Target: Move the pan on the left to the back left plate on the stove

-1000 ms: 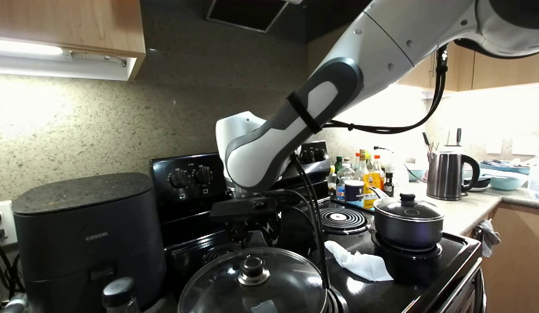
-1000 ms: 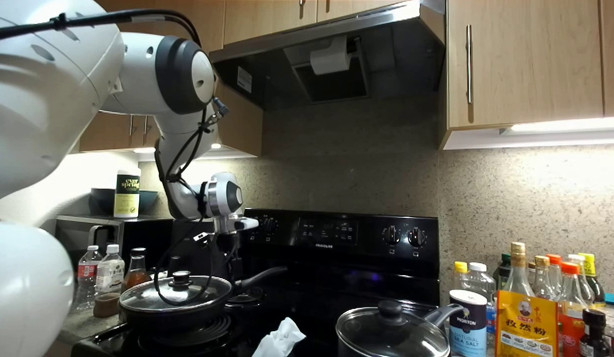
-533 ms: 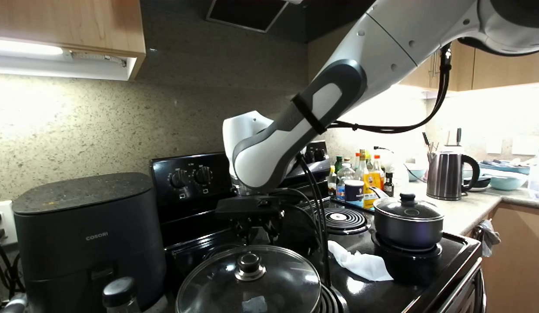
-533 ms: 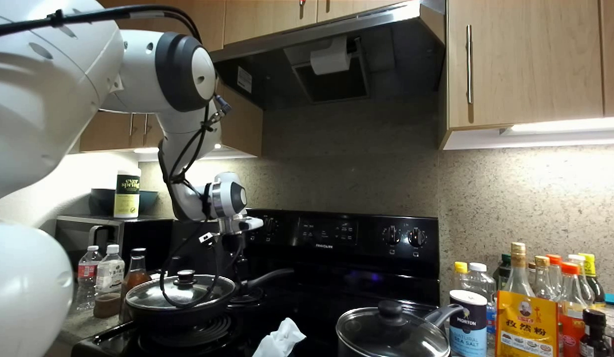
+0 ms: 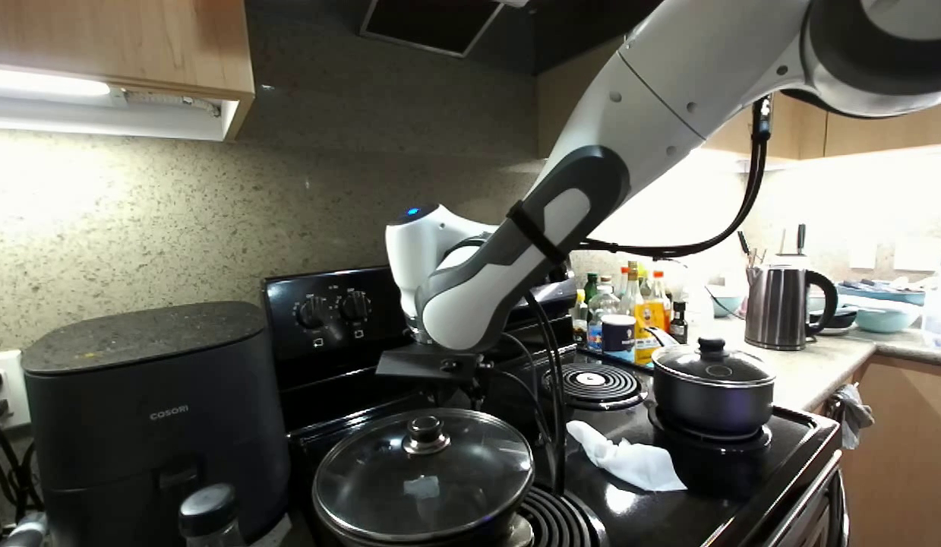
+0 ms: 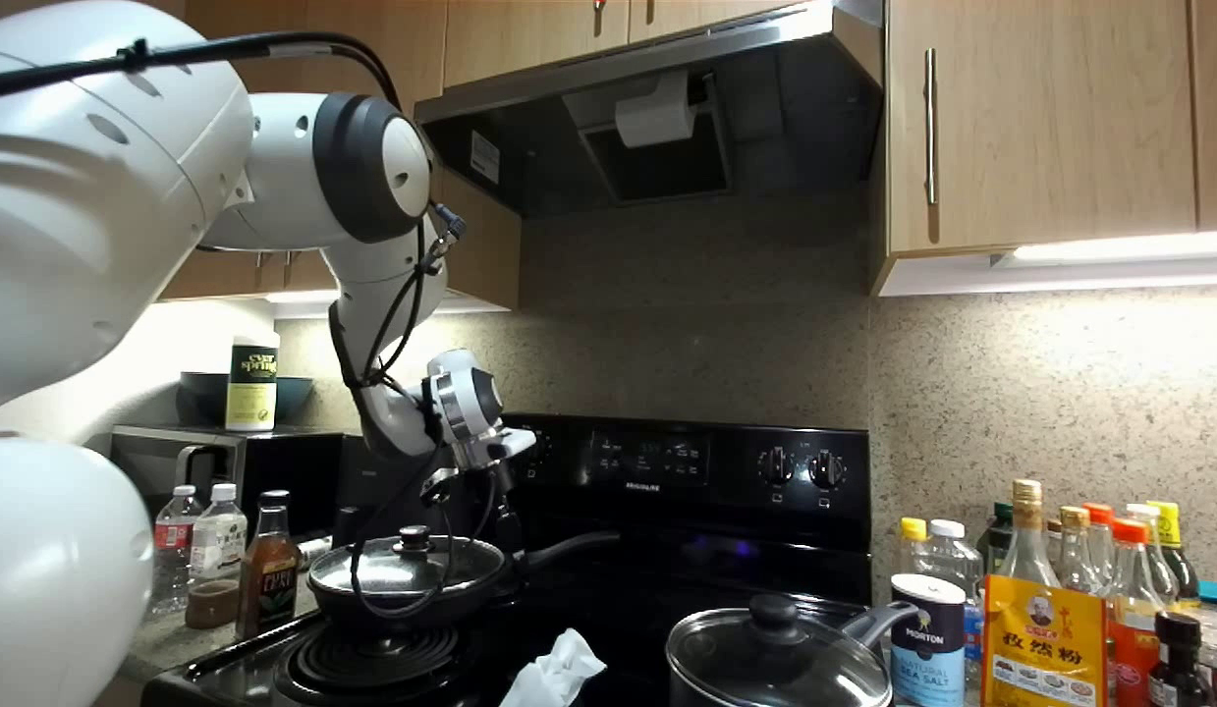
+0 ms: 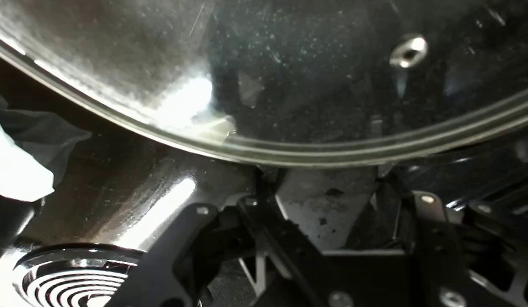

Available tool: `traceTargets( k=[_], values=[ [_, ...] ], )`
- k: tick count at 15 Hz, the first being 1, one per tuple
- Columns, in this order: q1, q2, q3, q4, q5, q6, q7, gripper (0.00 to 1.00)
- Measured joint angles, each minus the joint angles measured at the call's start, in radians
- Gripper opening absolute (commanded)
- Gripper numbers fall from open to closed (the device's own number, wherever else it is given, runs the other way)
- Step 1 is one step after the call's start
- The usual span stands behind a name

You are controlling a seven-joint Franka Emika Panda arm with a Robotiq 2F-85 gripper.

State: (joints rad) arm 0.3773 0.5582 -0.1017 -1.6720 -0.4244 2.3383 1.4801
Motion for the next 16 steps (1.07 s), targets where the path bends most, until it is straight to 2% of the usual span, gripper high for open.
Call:
traceTargets(
  k=[10, 13, 14, 15, 16],
  values=[
    [0.074, 0.124, -0.104, 0.181, -0.207, 0.011, 0.362, 0.36],
    [0.070, 0.158, -0.110, 0.237, -0.277, 0.011, 0.393, 0.36],
    [0.067, 0.167, -0.108, 0.252, -0.283, 0.011, 0.393, 0.76],
    [0.062, 0.174, -0.102, 0.262, -0.284, 0.011, 0.390, 0.87],
    [0.054, 0.175, -0.089, 0.265, -0.284, 0.006, 0.377, 0.68]
  ],
)
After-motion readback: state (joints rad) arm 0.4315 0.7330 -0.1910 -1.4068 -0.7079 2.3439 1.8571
